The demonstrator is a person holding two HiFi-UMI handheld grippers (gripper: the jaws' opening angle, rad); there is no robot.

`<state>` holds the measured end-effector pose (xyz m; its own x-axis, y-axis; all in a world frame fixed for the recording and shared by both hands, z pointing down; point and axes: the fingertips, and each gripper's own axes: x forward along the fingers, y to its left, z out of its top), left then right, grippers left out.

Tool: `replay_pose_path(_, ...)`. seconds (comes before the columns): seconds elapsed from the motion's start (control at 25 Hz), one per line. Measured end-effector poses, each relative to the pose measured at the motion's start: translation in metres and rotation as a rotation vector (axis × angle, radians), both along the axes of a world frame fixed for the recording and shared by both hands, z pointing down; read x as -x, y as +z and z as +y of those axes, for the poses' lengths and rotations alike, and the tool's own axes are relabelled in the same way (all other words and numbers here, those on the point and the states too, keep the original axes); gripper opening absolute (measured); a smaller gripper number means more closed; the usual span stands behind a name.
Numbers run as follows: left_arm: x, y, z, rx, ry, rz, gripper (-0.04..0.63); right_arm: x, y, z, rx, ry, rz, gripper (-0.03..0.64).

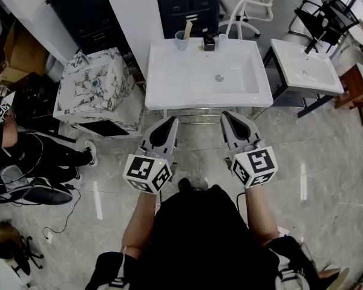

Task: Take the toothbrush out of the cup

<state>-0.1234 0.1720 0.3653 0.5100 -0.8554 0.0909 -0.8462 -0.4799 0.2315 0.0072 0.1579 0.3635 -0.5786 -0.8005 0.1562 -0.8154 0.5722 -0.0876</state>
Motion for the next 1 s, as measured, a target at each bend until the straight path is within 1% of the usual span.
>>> replay_pose_path(0.44, 0.016, 0.003, -0.003, 0.006, 0.005, 0.011, 0.018, 0.009, 0.000, -0.004, -0.003, 0.012, 0.029, 0.031)
replay_pose_path(0.56, 0.023, 0.009, -0.003, 0.019, 0.004, 0.020, 0.018, 0.015, 0.001, -0.002, 0.005, 0.002, -0.013, 0.031)
replay_pose_path(0.64, 0.025, 0.013, -0.004, 0.028, 0.008, 0.022, 0.018, 0.018, 0.003, -0.002, 0.013, 0.013, -0.037, 0.032)
replay_pose_path(0.84, 0.029, 0.023, -0.010, 0.060, 0.011, 0.031, 0.018, 0.020, 0.014, -0.007, 0.051, 0.034, -0.031, 0.032)
replay_pose_path(1.0, 0.030, 0.029, -0.021, 0.077, 0.009, 0.036, 0.018, 0.013, 0.014, -0.019, 0.057, 0.055, -0.039, 0.032)
